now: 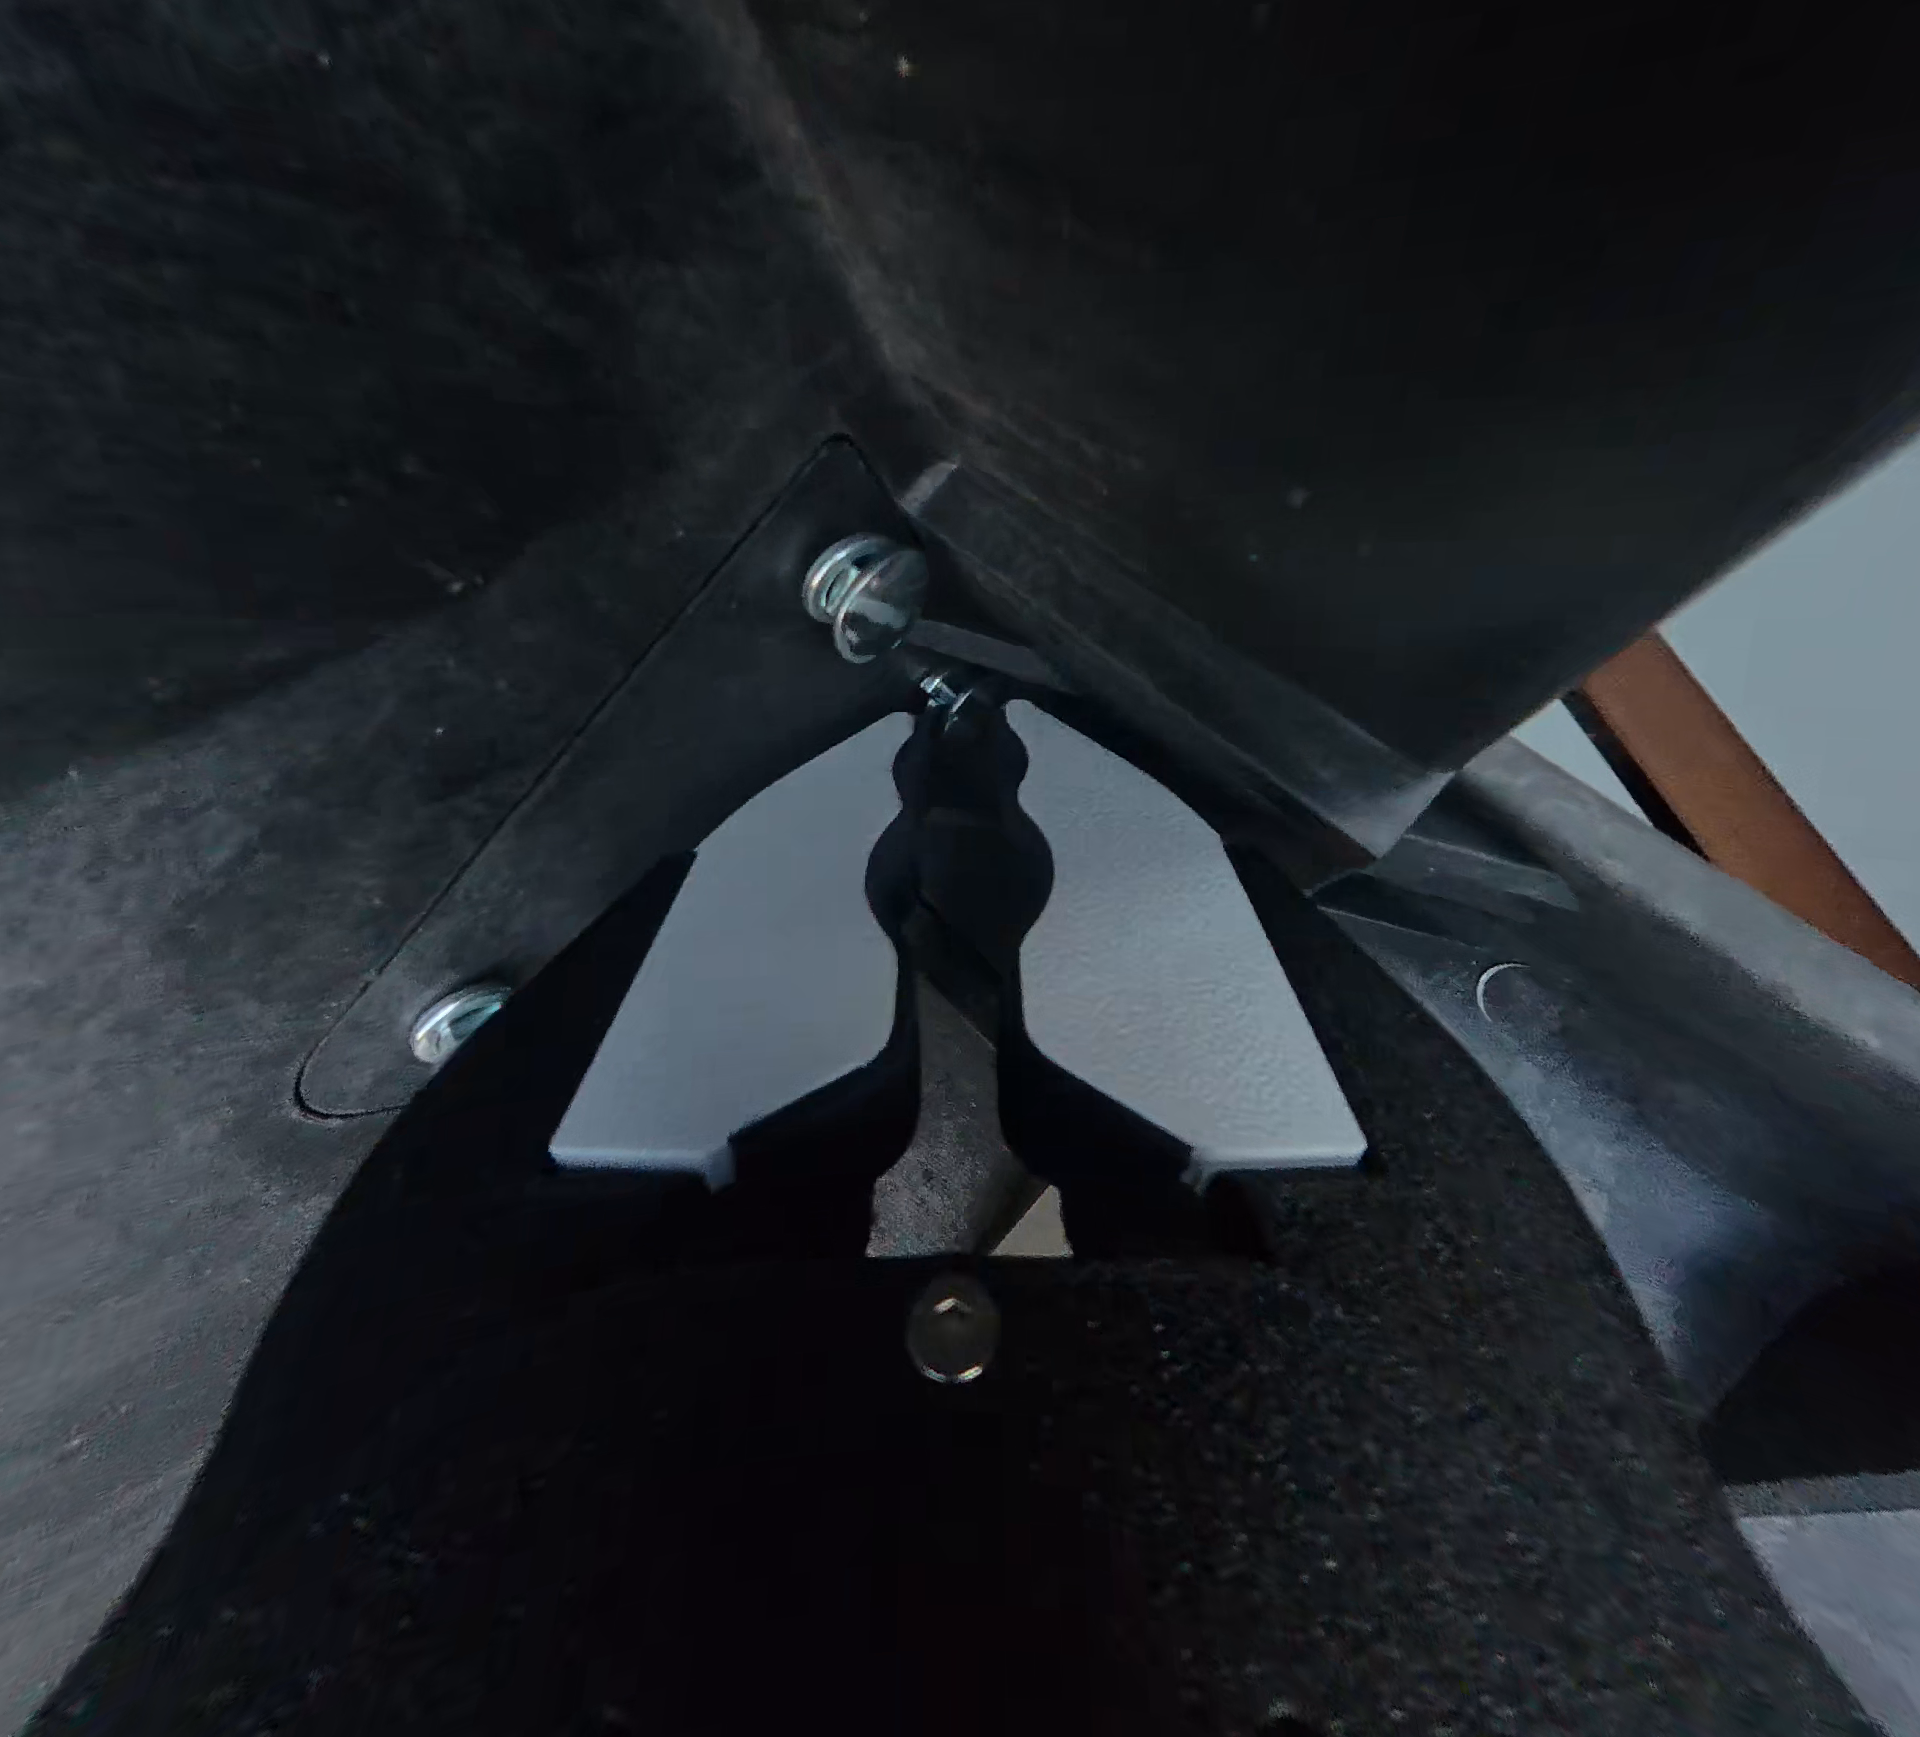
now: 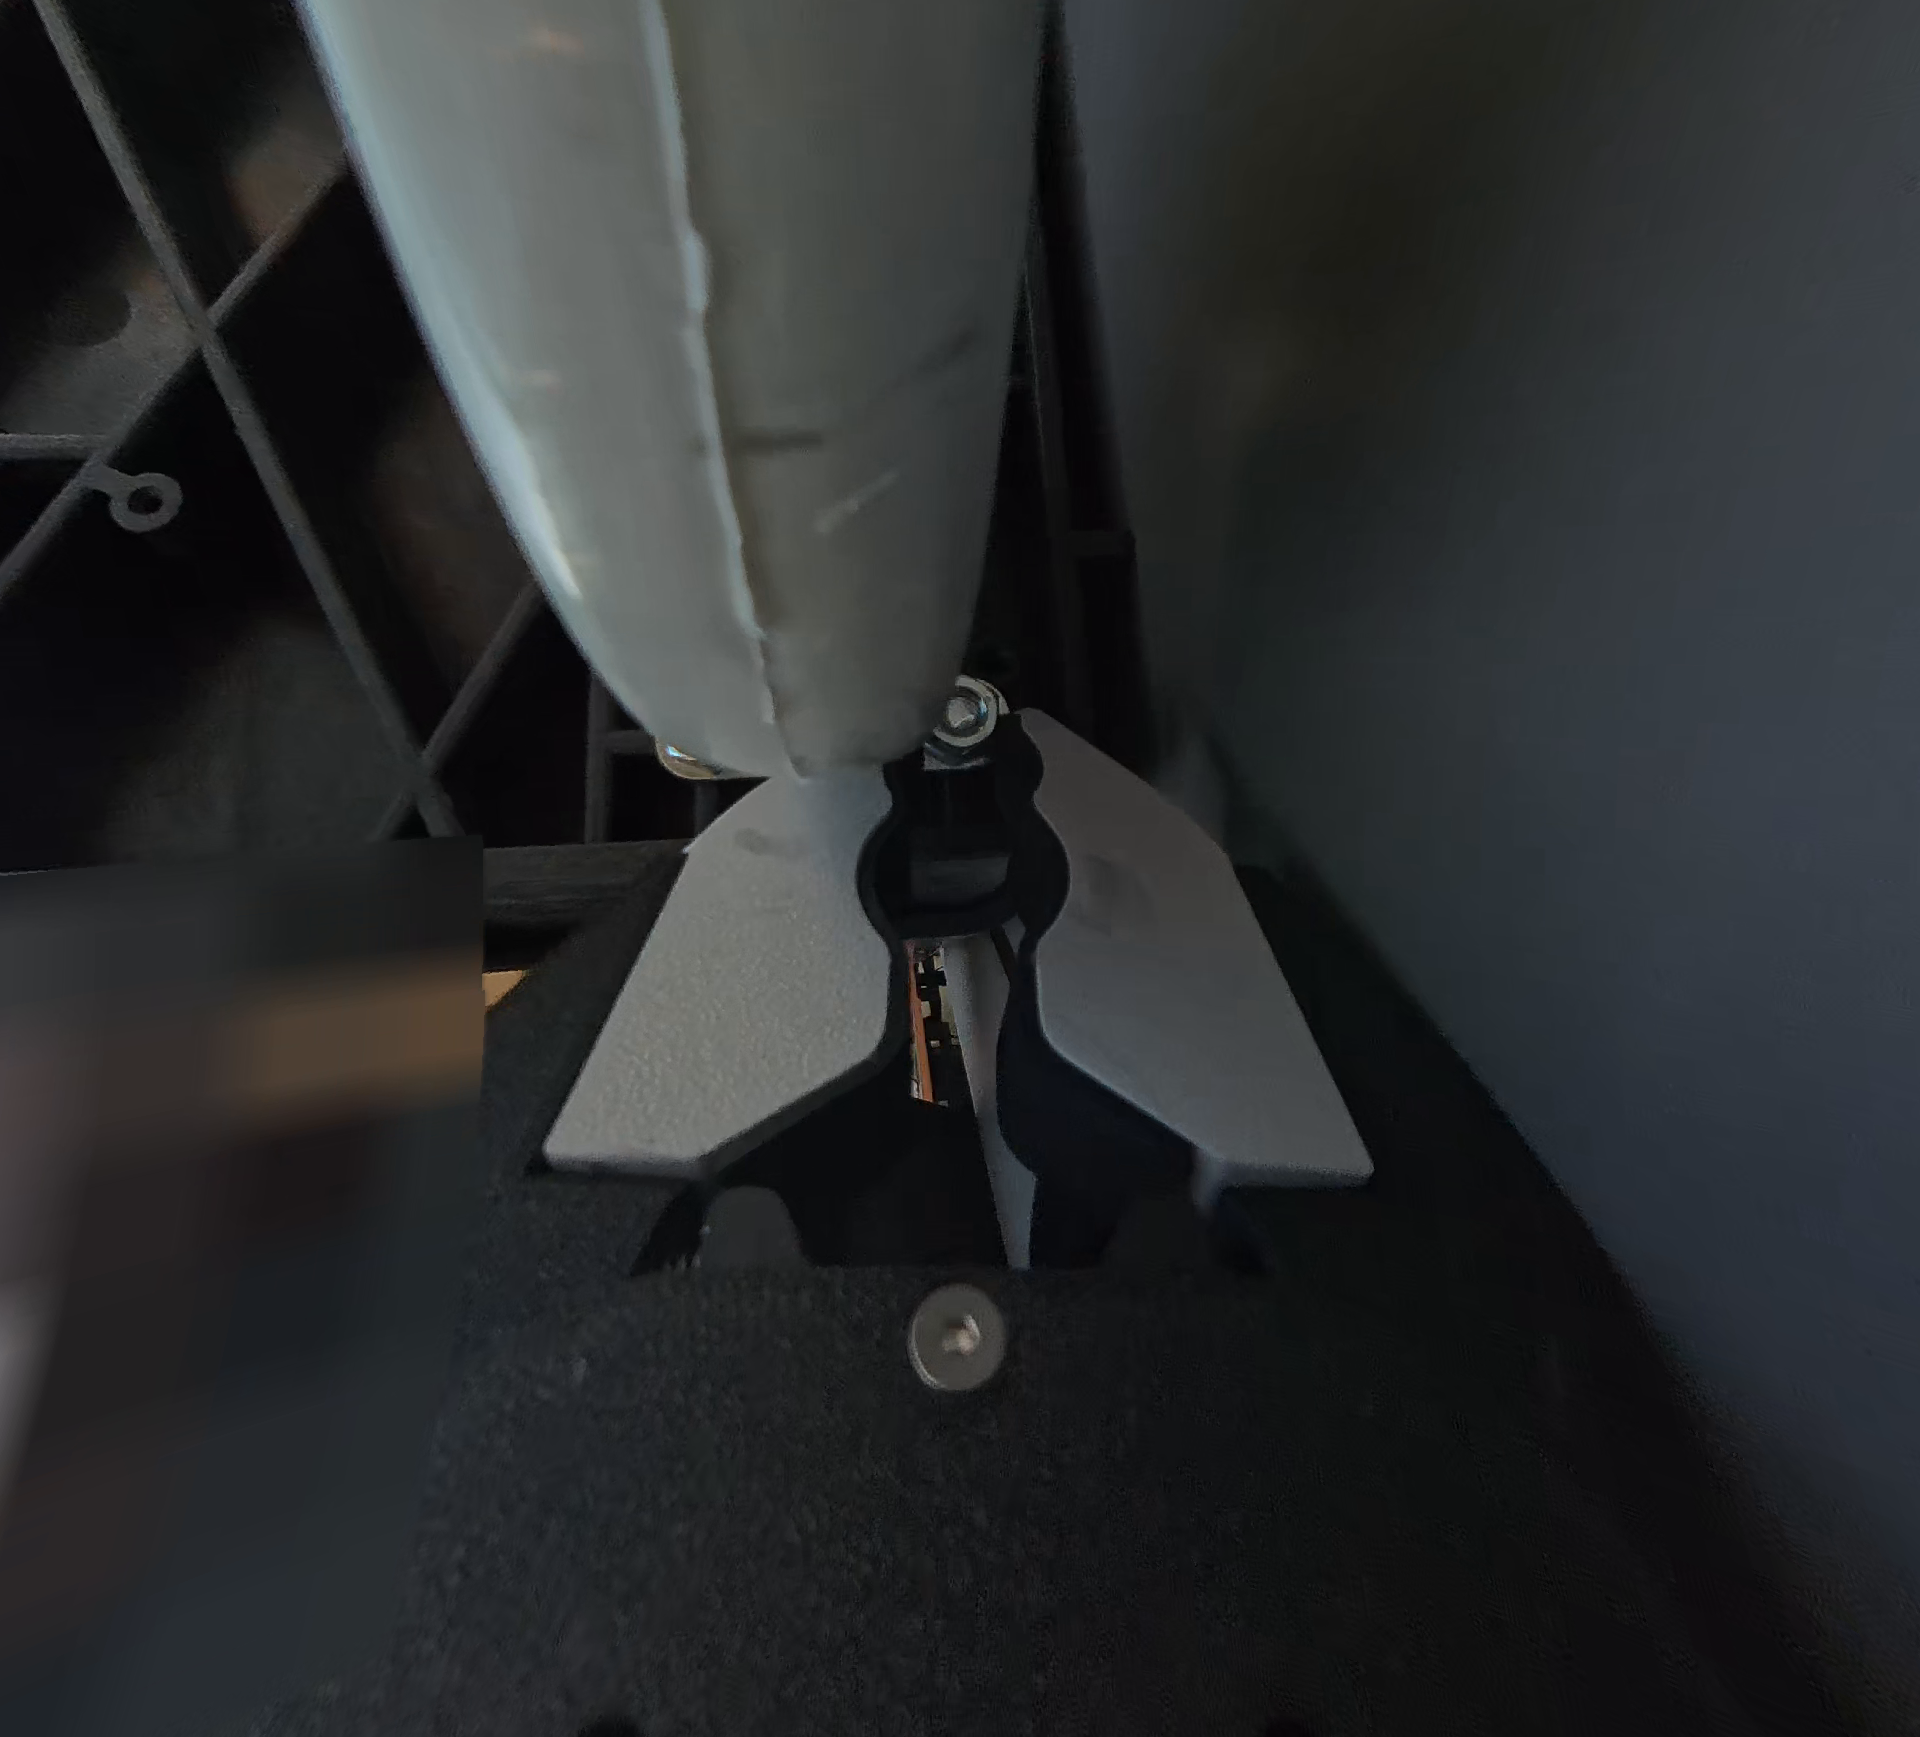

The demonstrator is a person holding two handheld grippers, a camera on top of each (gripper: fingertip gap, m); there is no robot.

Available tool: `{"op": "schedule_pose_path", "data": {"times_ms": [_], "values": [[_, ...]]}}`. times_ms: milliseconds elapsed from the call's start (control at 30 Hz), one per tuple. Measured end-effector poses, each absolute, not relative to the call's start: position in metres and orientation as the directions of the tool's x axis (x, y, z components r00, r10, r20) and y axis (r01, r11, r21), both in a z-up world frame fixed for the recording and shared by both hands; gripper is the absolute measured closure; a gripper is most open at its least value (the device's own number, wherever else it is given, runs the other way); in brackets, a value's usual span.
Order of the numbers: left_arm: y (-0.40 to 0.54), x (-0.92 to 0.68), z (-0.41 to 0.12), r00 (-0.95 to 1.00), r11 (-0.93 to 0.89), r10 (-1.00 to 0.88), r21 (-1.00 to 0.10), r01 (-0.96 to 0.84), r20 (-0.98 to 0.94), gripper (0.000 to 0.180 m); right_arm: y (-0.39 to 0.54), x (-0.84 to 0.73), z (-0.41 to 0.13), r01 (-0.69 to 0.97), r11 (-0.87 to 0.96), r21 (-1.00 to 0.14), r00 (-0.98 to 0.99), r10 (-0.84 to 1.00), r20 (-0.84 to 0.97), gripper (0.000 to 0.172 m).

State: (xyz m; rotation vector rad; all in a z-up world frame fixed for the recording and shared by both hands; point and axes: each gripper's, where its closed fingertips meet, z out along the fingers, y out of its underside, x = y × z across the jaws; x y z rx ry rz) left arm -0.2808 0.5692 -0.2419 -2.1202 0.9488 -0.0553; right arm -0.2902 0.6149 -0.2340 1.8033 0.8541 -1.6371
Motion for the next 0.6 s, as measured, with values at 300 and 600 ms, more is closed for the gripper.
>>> {"op": "schedule_pose_path", "data": {"times_ms": [300,600], "values": [[0.5694,-0.2817,-0.2454,0.7,-0.394,-0.653,-0.66,-0.639,-0.288,0.172,0.6146,-0.2895,-0.2338,0.737,-0.675,-0.036,0.046,0.103,-0.994,0.158],[0.5701,-0.2815,-0.245,0.709,-0.397,-0.64,-0.661,-0.636,-0.298,0.173,0.6149,-0.2881,-0.2335,0.729,-0.679,-0.085,0.004,0.128,-0.992,0.158]]}}
